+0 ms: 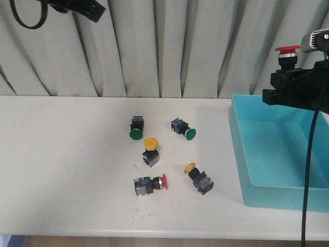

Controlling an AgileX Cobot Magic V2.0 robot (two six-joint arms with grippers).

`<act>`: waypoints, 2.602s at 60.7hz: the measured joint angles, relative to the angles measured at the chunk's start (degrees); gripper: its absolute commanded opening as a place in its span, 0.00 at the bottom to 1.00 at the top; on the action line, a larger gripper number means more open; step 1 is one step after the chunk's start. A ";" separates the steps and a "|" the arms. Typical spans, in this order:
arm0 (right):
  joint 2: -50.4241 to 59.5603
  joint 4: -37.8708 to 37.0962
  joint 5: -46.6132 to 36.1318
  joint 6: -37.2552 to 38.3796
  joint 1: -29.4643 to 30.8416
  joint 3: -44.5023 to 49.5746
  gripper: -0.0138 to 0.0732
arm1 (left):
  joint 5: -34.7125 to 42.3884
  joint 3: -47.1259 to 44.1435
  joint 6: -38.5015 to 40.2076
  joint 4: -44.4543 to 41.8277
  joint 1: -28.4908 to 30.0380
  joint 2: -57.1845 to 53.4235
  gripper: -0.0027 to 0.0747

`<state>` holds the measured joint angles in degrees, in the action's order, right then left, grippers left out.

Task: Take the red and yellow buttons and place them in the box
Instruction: 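Lower the red button into the blue box and open the right gripper, then reach the left gripper down to the yellow button beside the green one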

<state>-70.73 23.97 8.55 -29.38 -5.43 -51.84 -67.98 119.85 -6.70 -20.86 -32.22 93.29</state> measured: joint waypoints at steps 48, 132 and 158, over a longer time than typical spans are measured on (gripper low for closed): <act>-48.80 -7.42 26.15 10.79 9.00 -24.27 0.36 | 3.15 -14.48 2.66 -5.91 0.00 0.07 0.03; -11.15 -9.32 39.76 12.19 9.00 -26.89 0.83 | 22.07 -14.48 22.51 2.29 0.00 19.79 0.83; -6.17 -5.84 41.10 11.94 9.00 -26.61 0.83 | 23.16 -14.48 22.60 9.98 -0.10 29.80 0.80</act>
<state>-76.90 18.13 49.65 -17.44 3.57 -78.45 -44.82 105.37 15.90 -10.87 -32.32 123.09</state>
